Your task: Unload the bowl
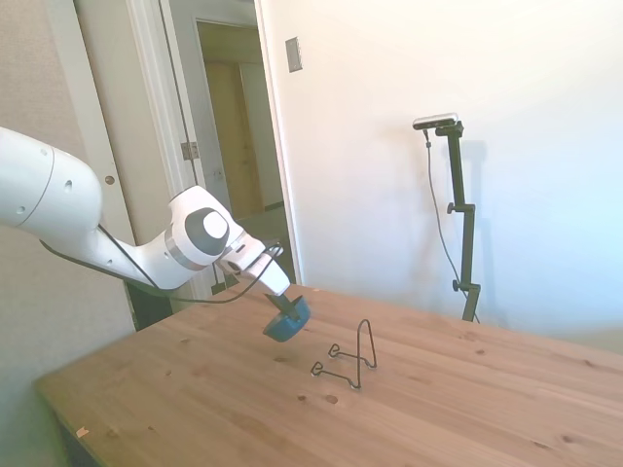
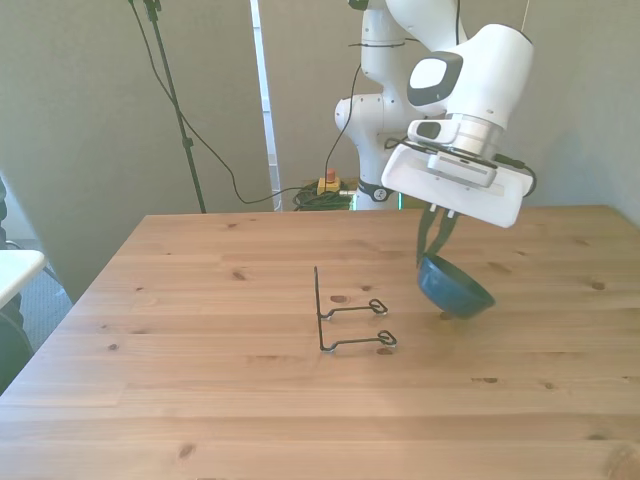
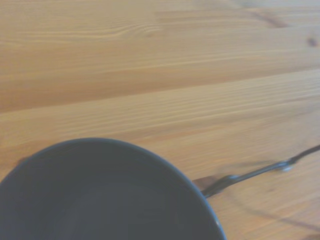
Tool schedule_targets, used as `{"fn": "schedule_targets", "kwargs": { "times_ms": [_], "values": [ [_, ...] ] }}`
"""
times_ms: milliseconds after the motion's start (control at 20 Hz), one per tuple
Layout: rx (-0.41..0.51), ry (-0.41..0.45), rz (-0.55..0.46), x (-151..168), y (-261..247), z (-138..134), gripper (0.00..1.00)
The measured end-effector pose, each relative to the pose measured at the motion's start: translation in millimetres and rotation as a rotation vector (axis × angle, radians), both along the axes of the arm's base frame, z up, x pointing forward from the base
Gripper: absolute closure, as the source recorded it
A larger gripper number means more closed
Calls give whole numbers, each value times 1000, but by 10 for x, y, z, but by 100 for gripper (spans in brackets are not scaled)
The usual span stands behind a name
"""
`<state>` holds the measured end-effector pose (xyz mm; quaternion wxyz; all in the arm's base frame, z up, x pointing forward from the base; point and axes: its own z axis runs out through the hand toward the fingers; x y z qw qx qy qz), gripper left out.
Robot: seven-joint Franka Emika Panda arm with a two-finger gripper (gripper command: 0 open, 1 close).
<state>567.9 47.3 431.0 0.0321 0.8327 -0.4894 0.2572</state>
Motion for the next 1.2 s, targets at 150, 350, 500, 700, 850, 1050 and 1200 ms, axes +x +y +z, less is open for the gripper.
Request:
{"fn": "schedule_targets", "kwargs": {
  "times_ms": [150,350,500,700,850,1050,1200],
  "values": [
    [112,53,97,51,141,-144,100],
    [274,141,192,238,232,-406,100],
    [373,225,250,411,200,-541,100],
    [386,275,244,537,24,-552,0],
    [388,299,238,530,-8,-563,0],
    [387,320,237,515,-51,-580,0],
    [388,339,234,497,-86,-591,0]
  ]
}}
